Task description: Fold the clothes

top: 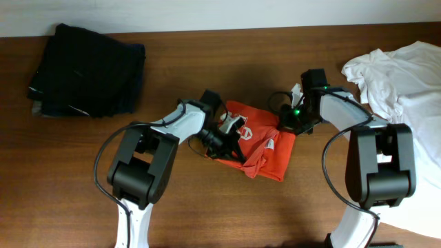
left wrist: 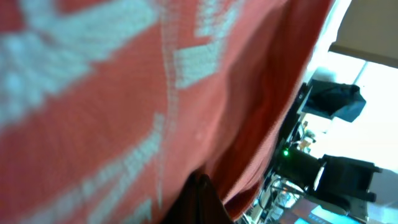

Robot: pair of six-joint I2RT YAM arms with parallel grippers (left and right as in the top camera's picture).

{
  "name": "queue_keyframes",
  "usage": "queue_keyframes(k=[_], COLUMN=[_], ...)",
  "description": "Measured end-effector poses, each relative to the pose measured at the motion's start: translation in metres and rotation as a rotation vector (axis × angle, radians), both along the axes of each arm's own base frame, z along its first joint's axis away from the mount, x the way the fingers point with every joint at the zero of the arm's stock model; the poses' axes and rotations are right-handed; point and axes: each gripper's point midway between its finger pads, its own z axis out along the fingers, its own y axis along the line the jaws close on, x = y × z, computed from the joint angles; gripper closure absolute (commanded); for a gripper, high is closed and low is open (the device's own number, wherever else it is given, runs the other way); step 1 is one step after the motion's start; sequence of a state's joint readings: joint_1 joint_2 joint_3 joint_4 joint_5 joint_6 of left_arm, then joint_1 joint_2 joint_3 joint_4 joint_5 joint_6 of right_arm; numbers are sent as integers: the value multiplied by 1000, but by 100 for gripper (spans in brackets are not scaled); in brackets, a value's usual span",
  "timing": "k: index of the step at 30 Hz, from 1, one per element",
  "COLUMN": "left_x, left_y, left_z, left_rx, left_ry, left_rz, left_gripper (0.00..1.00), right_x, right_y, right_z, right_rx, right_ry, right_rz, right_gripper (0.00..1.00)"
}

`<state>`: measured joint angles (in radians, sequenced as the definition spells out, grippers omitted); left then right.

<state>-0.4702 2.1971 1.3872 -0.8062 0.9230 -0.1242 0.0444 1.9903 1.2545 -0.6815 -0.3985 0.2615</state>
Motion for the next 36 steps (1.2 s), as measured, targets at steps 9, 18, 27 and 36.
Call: queue_keyframes(k=[9, 18, 27, 36], left_x=[-11, 25, 10, -22], left_y=[-10, 2, -26, -49], left_z=[25, 5, 3, 18], left_rx=[-121, 154, 199, 70], left_ry=[-67, -278, -337, -225], left_rz=[-15, 40, -10, -66], left_gripper=[99, 99, 99, 99], right_x=[-1, -1, -1, -1], right_y=[0, 0, 0, 0], right_z=[-2, -2, -2, -2], right_rx=[11, 11, 11, 11], right_ry=[-48, -48, -48, -48], right_rz=[-6, -6, -6, -6], right_gripper=[96, 96, 96, 96])
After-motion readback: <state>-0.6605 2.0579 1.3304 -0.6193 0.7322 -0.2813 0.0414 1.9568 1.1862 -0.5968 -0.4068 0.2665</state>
